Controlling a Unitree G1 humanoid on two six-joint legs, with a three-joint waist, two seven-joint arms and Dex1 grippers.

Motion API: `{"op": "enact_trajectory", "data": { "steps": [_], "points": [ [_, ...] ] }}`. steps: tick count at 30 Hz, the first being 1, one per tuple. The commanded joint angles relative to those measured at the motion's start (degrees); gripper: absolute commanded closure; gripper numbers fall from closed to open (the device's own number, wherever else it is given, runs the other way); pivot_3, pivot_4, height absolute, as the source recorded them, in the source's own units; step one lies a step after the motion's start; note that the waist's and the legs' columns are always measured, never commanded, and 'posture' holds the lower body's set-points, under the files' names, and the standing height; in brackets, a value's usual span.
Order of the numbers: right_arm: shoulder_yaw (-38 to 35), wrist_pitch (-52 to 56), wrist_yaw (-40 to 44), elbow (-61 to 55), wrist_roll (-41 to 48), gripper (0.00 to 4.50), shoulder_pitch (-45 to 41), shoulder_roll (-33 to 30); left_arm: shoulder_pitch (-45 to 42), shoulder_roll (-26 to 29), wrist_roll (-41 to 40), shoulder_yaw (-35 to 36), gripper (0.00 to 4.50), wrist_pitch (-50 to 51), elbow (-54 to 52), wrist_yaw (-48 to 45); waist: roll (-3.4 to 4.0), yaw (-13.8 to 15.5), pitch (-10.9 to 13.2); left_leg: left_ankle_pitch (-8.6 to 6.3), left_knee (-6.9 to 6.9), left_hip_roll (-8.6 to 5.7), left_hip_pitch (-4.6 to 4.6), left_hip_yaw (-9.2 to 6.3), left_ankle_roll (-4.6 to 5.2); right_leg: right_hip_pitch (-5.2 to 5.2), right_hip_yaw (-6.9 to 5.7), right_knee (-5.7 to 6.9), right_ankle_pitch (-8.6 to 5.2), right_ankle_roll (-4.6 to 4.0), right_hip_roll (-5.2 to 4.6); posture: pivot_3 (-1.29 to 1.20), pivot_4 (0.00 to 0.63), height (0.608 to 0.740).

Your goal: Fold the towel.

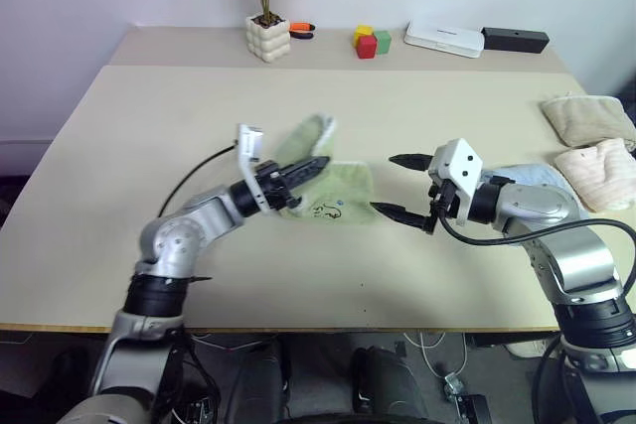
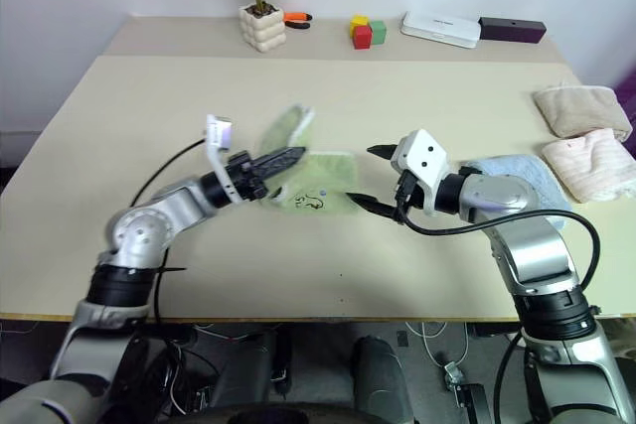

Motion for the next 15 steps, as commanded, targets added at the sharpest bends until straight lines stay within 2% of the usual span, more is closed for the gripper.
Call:
{"op": "enact_trajectory", "data": {
  "steps": [1, 8, 12, 13, 15],
  "points": [
    [-5.65, -0.75, -0.09, -0.87, 0.16, 0.00, 2.61, -3.02, -1.56, -0.97, 2.45, -1.99, 4.46, 1.46, 2.33, -5.11, 0.01, -0.04, 0.00, 0.00, -0.01, 0.00, 0.01, 0.00, 0.00, 0.00, 0.00, 0.00, 0.00, 0.01, 0.00, 0.00, 0.150, 0.735],
    [-9.30, 0.55, -2.46, -5.20, 0.54, 0.00, 7.22, -4.00, -4.56, -4.35, 13.34, -9.01, 4.46, -0.49, 10.83, -11.47, 0.00, 0.03, 0.01, 0.00, 0.00, 0.00, 0.02, -0.02, 0.00, 0.00, 0.00, 0.02, 0.01, 0.04, 0.01, 0.00, 0.150, 0.735],
    [-9.93, 1.44, -3.86, -6.75, 0.36, 0.00, 8.23, -4.02, -6.11, -7.77, 15.75, -7.40, 4.46, -2.50, 16.78, -13.52, -0.02, -0.02, 0.02, 0.00, 0.03, 0.00, 0.00, -0.04, 0.01, 0.00, 0.00, 0.01, 0.01, 0.04, 0.00, 0.00, 0.150, 0.735],
    [-10.10, 1.65, -4.20, -6.81, 0.25, 0.00, 8.28, -4.02, -5.88, -7.70, 19.11, -9.09, 4.46, -5.91, 17.71, -14.26, -0.02, -0.03, 0.02, 0.00, 0.03, 0.00, 0.00, -0.04, 0.01, 0.00, 0.00, 0.01, 0.00, 0.03, 0.00, 0.00, 0.150, 0.735],
    [-10.35, 2.24, -4.92, -6.73, 0.29, 0.00, 7.83, -3.91, -5.47, -8.33, 22.16, -9.85, 3.83, -7.66, 19.71, -14.11, -0.01, -0.03, 0.01, 0.00, 0.03, 0.00, 0.01, -0.05, 0.01, 0.00, -0.01, 0.01, -0.01, 0.00, 0.00, 0.00, 0.150, 0.735]
  ]
}}
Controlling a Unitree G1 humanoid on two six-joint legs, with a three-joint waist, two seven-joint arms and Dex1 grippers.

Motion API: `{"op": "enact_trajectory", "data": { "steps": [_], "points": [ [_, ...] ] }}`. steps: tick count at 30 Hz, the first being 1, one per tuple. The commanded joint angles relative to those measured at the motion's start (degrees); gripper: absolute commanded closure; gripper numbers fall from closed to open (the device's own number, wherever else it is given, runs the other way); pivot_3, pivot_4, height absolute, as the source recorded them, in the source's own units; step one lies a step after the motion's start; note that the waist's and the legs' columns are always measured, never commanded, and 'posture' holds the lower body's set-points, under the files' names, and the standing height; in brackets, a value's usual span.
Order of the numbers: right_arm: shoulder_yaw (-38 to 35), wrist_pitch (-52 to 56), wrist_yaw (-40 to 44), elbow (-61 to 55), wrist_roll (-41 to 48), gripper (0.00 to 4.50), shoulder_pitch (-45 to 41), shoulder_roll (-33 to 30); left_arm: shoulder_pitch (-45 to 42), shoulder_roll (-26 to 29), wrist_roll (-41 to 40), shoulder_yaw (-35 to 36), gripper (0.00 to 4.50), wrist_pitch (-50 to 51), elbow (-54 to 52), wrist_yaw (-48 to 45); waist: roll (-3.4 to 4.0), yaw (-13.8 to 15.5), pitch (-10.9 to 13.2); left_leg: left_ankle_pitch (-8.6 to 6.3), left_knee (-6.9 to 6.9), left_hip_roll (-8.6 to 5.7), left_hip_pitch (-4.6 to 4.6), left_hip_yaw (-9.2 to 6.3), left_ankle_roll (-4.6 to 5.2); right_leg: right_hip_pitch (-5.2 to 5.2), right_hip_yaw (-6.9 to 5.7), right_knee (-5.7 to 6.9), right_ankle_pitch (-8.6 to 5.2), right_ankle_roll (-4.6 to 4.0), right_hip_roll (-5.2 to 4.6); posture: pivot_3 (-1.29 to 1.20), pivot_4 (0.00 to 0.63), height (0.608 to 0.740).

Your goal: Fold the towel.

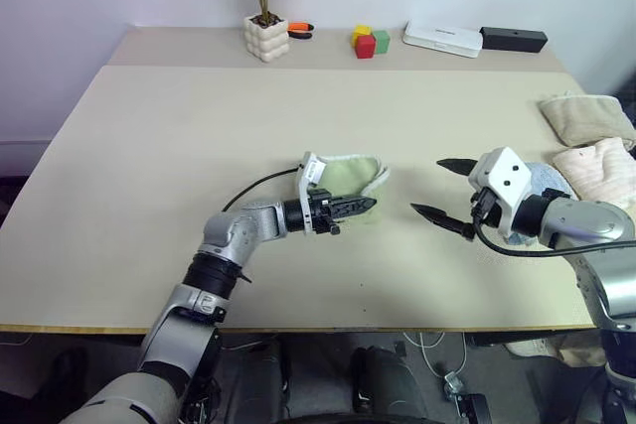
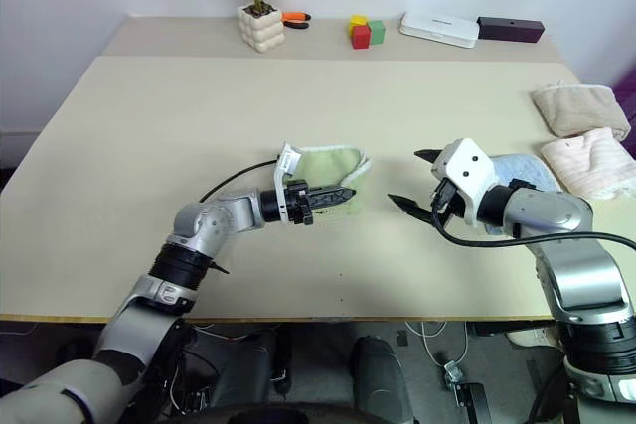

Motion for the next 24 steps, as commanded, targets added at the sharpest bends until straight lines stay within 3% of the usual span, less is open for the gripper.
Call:
{"op": "enact_trajectory", "data": {
  "steps": [1, 8, 12, 17, 24],
  "points": [
    [-2.32, 0.50, -1.33, -2.00, 0.67, 0.00, -0.69, -0.38, -0.40, -0.67, 5.71, -1.76, 3.56, -4.15, 2.09, -1.63, 0.01, 0.00, 0.00, 0.00, 0.00, 0.00, 0.00, 0.00, 0.00, 0.00, 0.00, 0.00, -0.04, -0.08, 0.00, 0.00, 0.150, 0.735],
    [-0.76, 0.43, -2.15, -0.06, 0.59, 0.00, -3.61, 0.45, 0.66, -1.14, 6.49, 0.33, 0.19, -4.04, -0.65, -3.53, 0.01, 0.04, -0.01, 0.00, 0.02, 0.00, 0.01, -0.02, 0.01, 0.03, 0.00, 0.00, -0.06, -0.11, -0.01, 0.00, 0.150, 0.735],
    [-0.05, 0.38, -3.49, 3.80, 0.05, 0.00, -6.84, 1.66, 2.34, -0.06, 1.50, 2.76, 0.09, -0.11, -6.42, -8.17, 0.01, -0.10, 0.00, -0.01, 0.02, 0.01, 0.01, -0.01, 0.01, 0.02, 0.00, 0.01, -0.05, -0.09, -0.01, 0.00, 0.150, 0.735],
    [2.14, -0.32, -4.34, 7.18, -0.50, 0.00, -11.46, 4.64, 5.45, 2.24, 0.76, 3.37, 0.09, -0.22, -14.88, -10.05, 0.04, -0.14, 0.01, 0.00, 0.01, 0.02, 0.00, 0.01, 0.01, -0.01, 0.00, 0.05, 0.03, 0.04, -0.01, 0.00, 0.150, 0.735],
    [2.88, 2.26, -9.08, 7.98, 0.84, 0.00, -16.40, 11.51, 5.13, 1.60, -3.58, 12.82, 0.09, 1.45, -16.46, -2.81, 0.05, -0.09, 0.01, 0.00, 0.04, 0.02, 0.00, -0.01, 0.01, 0.02, 0.00, 0.07, 0.03, 0.05, 0.00, 0.00, 0.150, 0.735]
  ]
}}
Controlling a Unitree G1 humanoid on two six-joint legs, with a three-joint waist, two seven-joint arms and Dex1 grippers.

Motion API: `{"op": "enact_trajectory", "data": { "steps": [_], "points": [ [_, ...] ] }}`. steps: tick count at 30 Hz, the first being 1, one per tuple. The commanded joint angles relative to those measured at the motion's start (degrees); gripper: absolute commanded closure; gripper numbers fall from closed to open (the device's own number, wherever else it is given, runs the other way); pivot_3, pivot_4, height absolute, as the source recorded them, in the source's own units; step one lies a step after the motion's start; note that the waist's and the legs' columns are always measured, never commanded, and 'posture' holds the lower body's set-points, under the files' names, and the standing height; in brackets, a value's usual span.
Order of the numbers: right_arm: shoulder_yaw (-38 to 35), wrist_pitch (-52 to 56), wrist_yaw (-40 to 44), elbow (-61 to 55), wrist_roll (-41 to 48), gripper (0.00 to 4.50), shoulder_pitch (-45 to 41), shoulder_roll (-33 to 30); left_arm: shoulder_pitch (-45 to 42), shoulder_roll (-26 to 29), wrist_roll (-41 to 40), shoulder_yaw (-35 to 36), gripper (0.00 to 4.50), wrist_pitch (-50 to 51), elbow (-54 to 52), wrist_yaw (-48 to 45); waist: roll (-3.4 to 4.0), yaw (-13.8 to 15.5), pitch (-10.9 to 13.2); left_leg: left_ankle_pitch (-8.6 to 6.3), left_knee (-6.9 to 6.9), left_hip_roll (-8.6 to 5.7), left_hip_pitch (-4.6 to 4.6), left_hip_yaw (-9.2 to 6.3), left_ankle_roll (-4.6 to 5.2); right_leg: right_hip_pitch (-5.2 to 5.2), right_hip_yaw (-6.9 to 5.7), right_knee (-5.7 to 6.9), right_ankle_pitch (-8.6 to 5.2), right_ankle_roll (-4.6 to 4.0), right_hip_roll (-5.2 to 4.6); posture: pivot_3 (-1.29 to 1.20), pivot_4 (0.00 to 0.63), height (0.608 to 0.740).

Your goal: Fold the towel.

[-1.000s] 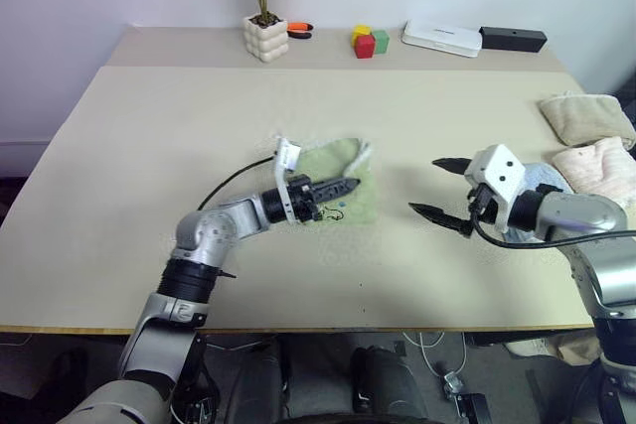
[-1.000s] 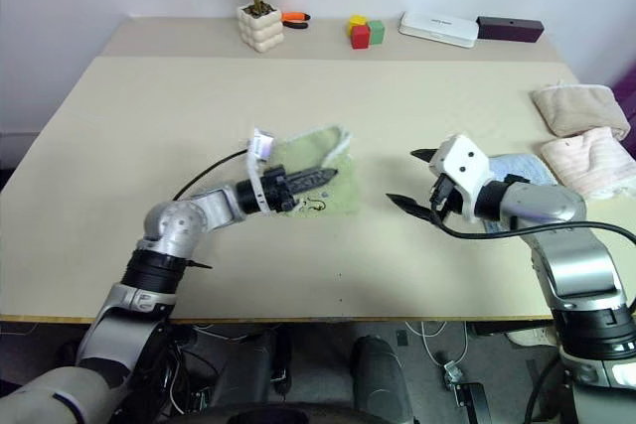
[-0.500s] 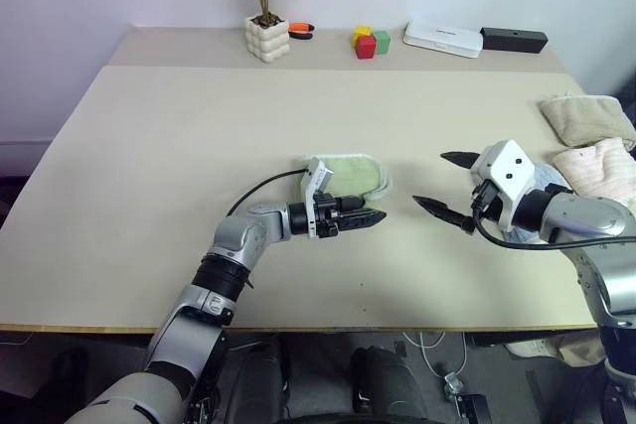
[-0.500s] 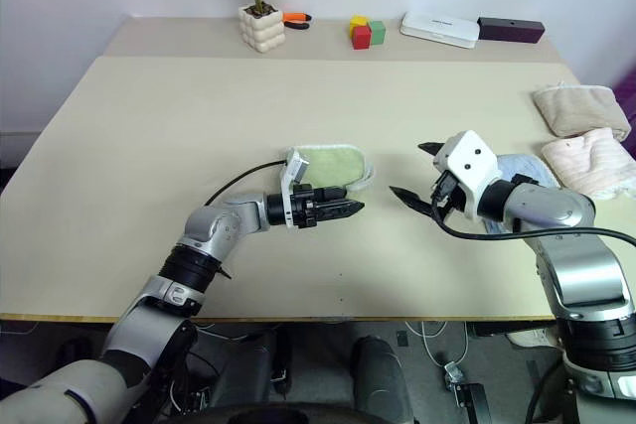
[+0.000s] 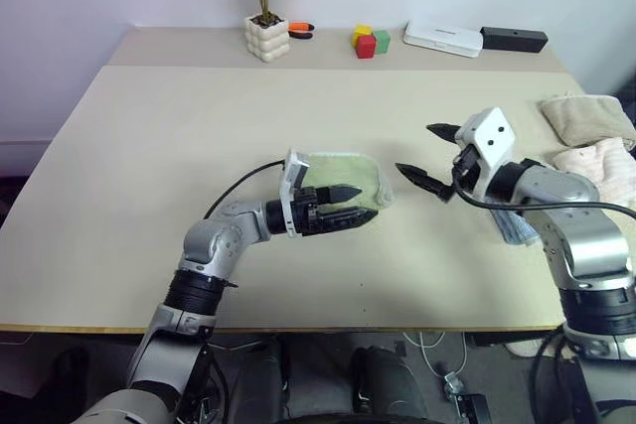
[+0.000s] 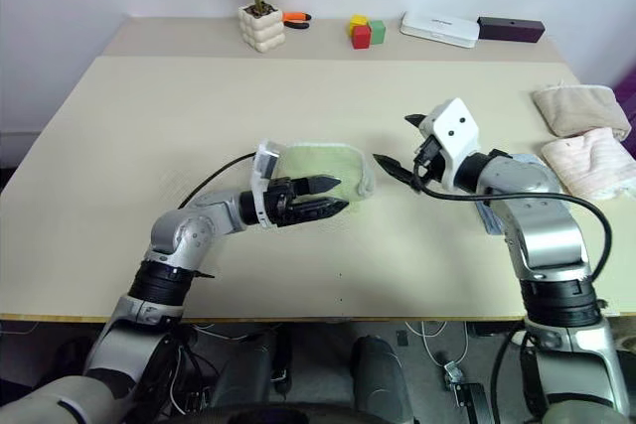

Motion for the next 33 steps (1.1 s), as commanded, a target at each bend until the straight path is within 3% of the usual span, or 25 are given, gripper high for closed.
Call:
{"op": "enact_trajectory", "data": {
  "steps": [1, 2, 4, 6, 12, 22, 33],
  "points": [
    [-1.40, 1.99, -4.59, -1.87, 2.11, 0.00, -2.42, 4.42, -1.24, -1.01, -3.37, 6.58, 0.09, -1.11, -1.20, 4.22, 0.00, -0.01, 0.00, 0.00, -0.01, 0.00, 0.00, -0.02, 0.00, 0.00, -0.01, 0.01, 0.01, 0.01, 0.00, 0.00, 0.150, 0.735],
    [-1.56, 2.86, -6.68, -2.42, 2.92, 0.00, -3.00, 6.94, -1.57, -1.64, -3.66, 8.47, 0.09, -1.78, -0.77, 6.40, 0.00, -0.03, 0.00, 0.00, -0.02, 0.00, 0.00, -0.01, 0.00, 0.00, -0.01, 0.01, 0.01, 0.02, 0.00, 0.00, 0.150, 0.735],
    [-2.55, 5.26, -12.85, -3.09, 4.15, 0.56, -4.09, 12.94, -2.14, -2.70, -2.51, 10.59, 0.62, -3.89, 0.40, 9.94, 0.00, 0.01, 0.00, 0.01, -0.02, 0.00, 0.00, -0.01, 0.00, 0.00, -0.01, 0.03, 0.13, 0.23, 0.01, 0.00, 0.150, 0.735],
    [-2.16, 6.04, -20.21, -4.13, 3.67, 1.38, -3.99, 20.37, -2.45, -4.05, 1.05, 10.72, 1.42, -7.09, 2.61, 14.21, 0.01, 0.03, -0.01, 0.01, 0.00, 0.00, 0.00, 0.00, -0.01, 0.00, -0.01, 0.06, 0.14, 0.25, 0.01, 0.00, 0.150, 0.735],
    [-0.67, 3.77, -30.94, -4.77, 2.26, 4.45, 1.19, 34.12, -3.23, -7.72, 5.17, 10.57, 4.46, -13.90, 6.94, 19.25, 0.00, 0.09, -0.03, 0.01, 0.00, -0.02, -0.05, 0.02, -0.01, 0.00, -0.01, 0.05, 0.15, 0.27, 0.02, 0.00, 0.150, 0.735],
    [7.74, -2.81, -30.93, 2.35, -3.57, 4.45, 8.89, 37.65, -4.51, -12.69, 12.03, 7.33, 4.46, -19.04, 13.62, 24.63, 0.01, -0.40, -0.02, 0.01, -0.04, -0.02, -0.04, 0.02, 0.00, -0.01, -0.01, 0.04, 0.16, 0.28, 0.03, 0.00, 0.150, 0.735],
    [3.68, -5.16, -36.60, 7.59, -8.87, 4.45, 10.16, 34.42, -1.75, -7.77, 18.29, 5.44, 4.46, -19.63, 16.97, 25.65, 0.04, -0.78, -0.06, 0.01, -0.05, 0.00, 0.02, 0.00, -0.01, 0.02, 0.00, 0.05, 0.15, 0.28, 0.04, 0.00, 0.150, 0.735]
  ]
}}
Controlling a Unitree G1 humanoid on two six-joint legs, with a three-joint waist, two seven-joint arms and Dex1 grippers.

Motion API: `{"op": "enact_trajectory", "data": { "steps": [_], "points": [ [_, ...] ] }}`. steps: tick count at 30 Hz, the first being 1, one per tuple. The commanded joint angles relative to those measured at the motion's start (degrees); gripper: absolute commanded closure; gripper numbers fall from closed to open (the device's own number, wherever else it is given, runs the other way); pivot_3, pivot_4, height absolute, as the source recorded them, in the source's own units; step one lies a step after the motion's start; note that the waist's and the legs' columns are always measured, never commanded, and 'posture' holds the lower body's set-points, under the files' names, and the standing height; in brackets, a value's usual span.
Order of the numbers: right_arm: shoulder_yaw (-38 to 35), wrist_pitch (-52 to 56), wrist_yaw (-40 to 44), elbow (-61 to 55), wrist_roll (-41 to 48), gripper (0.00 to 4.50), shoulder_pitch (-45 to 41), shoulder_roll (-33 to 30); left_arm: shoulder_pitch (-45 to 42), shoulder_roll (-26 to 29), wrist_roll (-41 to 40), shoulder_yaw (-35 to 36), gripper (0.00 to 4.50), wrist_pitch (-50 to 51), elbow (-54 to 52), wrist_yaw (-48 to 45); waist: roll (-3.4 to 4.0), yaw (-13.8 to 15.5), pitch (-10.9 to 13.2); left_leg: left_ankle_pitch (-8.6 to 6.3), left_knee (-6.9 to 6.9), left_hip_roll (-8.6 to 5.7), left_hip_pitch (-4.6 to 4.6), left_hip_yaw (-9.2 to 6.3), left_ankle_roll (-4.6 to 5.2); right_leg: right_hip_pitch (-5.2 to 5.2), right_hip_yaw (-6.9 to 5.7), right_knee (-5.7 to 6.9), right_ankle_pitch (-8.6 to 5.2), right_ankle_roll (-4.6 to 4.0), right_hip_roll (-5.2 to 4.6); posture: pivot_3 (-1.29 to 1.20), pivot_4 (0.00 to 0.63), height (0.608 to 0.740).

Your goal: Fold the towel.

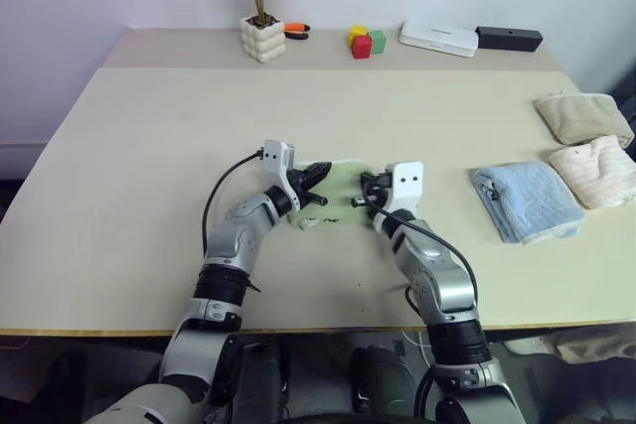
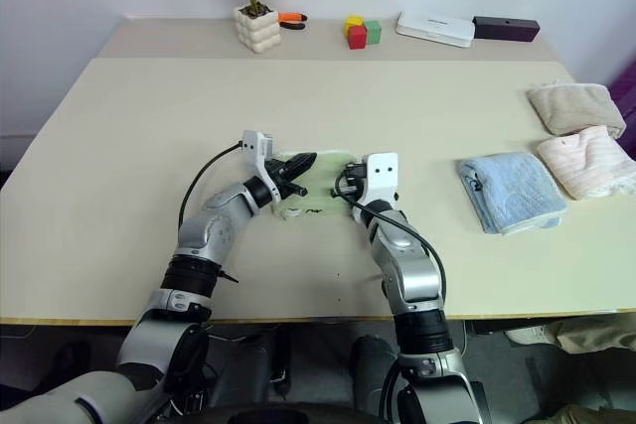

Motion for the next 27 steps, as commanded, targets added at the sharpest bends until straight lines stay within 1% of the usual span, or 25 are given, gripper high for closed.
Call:
{"op": "enact_trajectory", "data": {
  "steps": [1, 7, 10, 11, 12, 14, 15, 16, 17, 19, 21, 23, 25, 27],
  "points": [
    [-0.75, -1.11, -0.50, -0.74, -0.80, 4.45, 0.78, -0.51, 0.91, 1.06, 1.33, 0.92, 4.46, -1.16, 0.83, 1.64, 0.01, -0.33, 0.00, 0.00, -0.01, 0.00, 0.00, 0.00, 0.00, 0.00, 0.00, 0.00, 0.00, 0.00, 0.00, 0.00, 0.150, 0.735],
    [0.01, -2.09, 1.76, -1.34, -0.07, 4.45, -0.05, -0.29, 0.33, 0.97, -1.96, 3.21, 4.46, -1.68, -1.51, 0.08, 0.01, -0.75, 0.00, 0.00, -0.02, 0.01, 0.00, -0.01, 0.00, -0.01, 0.00, 0.01, 0.00, 0.00, 0.00, 0.00, 0.150, 0.735],
    [-0.98, -2.60, 2.68, -1.79, 0.99, 3.68, -0.43, -0.29, 0.41, 0.19, -7.51, 4.78, 4.50, 2.39, -5.20, -2.53, 0.01, -0.73, 0.00, 0.00, -0.02, 0.01, 0.00, 0.00, 0.00, -0.01, 0.00, 0.01, 0.00, 0.00, 0.00, 0.00, 0.150, 0.735],
    [-1.77, -3.05, 2.13, -1.69, 0.72, 3.11, -0.70, -0.51, 0.47, -0.07, -9.27, 5.02, 3.94, 3.99, -6.79, -3.39, 0.01, -0.70, 0.00, 0.00, -0.02, 0.01, -0.01, 0.00, 0.00, -0.02, 0.00, 0.01, 0.00, 0.00, 0.00, 0.00, 0.150, 0.735],
    [-2.43, -3.47, 1.17, -1.35, -0.09, 2.68, -1.04, -0.98, 0.52, -0.25, -9.74, 5.02, 3.61, 4.61, -8.01, -3.27, 0.01, -0.64, 0.00, 0.00, -0.02, 0.01, -0.02, 0.00, 0.00, -0.02, 0.00, 0.01, 0.00, 0.00, 0.00, 0.00, 0.150, 0.735],
    [-4.46, -4.54, -0.62, -0.35, -0.63, 1.68, -2.01, -1.61, 0.65, -0.80, -11.60, 5.28, 2.69, 5.61, -10.46, -4.11, 0.01, -0.59, 0.00, 0.00, -0.02, 0.01, -0.03, 0.00, 0.00, -0.02, 0.00, 0.00, 0.00, 0.01, 0.00, 0.00, 0.150, 0.735],
    [-5.14, -5.13, -1.62, -0.09, -1.41, 1.06, -2.54, -2.23, 0.52, -0.89, -11.79, 5.53, 2.08, 5.66, -11.14, -3.60, 0.01, -0.57, 0.00, 0.00, -0.01, 0.00, -0.03, 0.00, 0.00, -0.01, 0.00, 0.00, 0.00, 0.01, -0.01, 0.00, 0.150, 0.735],
    [-5.55, -5.61, -2.21, 0.17, -1.91, 0.62, -2.93, -2.63, 0.39, -0.93, -11.90, 5.71, 1.63, 5.72, -11.47, -3.20, 0.01, -0.57, 0.00, 0.00, 0.00, 0.00, -0.03, 0.00, 0.00, -0.01, 0.00, 0.00, 0.00, 0.01, -0.01, 0.00, 0.150, 0.735],
    [-6.34, -6.39, -3.34, 0.23, -2.61, 0.06, -3.43, -3.19, 0.16, -0.55, -12.00, 5.92, 1.07, 5.71, -11.96, -3.19, 0.01, -0.62, 0.00, 0.00, 0.00, 0.00, -0.03, 0.00, 0.00, 0.00, 0.00, 0.00, 0.00, 0.00, -0.01, 0.00, 0.150, 0.735],
    [-7.66, -7.68, -5.32, 0.50, -3.96, 0.00, -4.18, -4.35, -0.34, 0.45, -12.59, 6.67, 0.04, 5.87, -12.99, -3.14, 0.01, -0.70, 0.01, 0.00, -0.02, 0.00, -0.02, 0.00, 0.00, -0.02, 0.00, 0.01, 0.00, 0.01, 0.00, 0.00, 0.150, 0.735],
    [-8.48, -8.48, -6.04, 0.88, -4.15, 0.00, -4.69, -4.97, -0.67, 1.51, -13.36, 7.54, 0.04, 6.05, -13.66, -3.06, 0.01, -0.77, 0.01, 0.00, -0.04, 0.00, -0.02, 0.00, -0.01, -0.03, 0.00, 0.01, 0.00, 0.01, 0.00, 0.00, 0.150, 0.735],
    [-8.37, -9.33, -4.59, 1.20, -3.94, 0.00, -5.55, -5.98, -1.04, 3.09, -14.44, 9.16, 0.04, 6.95, -14.59, -2.01, 0.02, -0.81, 0.01, 0.01, -0.05, 0.00, -0.01, 0.00, -0.01, -0.04, 0.00, 0.01, 0.00, 0.01, 0.01, 0.00, 0.150, 0.735],
    [-7.40, -9.94, 0.48, 0.82, -1.86, 0.00, -6.53, -7.41, -1.05, 5.98, -16.64, 11.43, 0.04, 11.63, -15.47, -0.31, 0.02, -0.90, 0.02, 0.01, -0.05, 0.01, -0.02, 0.01, -0.01, -0.05, 0.01, 0.01, 0.00, 0.01, 0.01, 0.00, 0.150, 0.735],
    [-6.10, -10.15, 7.38, -0.74, 1.26, 0.00, -7.08, -9.17, -0.46, 9.04, -21.74, 14.50, 0.04, 18.11, -16.85, -0.02, 0.03, -1.09, 0.02, 0.01, -0.07, 0.01, 0.00, 0.01, -0.01, -0.05, 0.01, 0.02, 0.00, 0.02, 0.01, 0.00, 0.150, 0.735]
  ]
}}
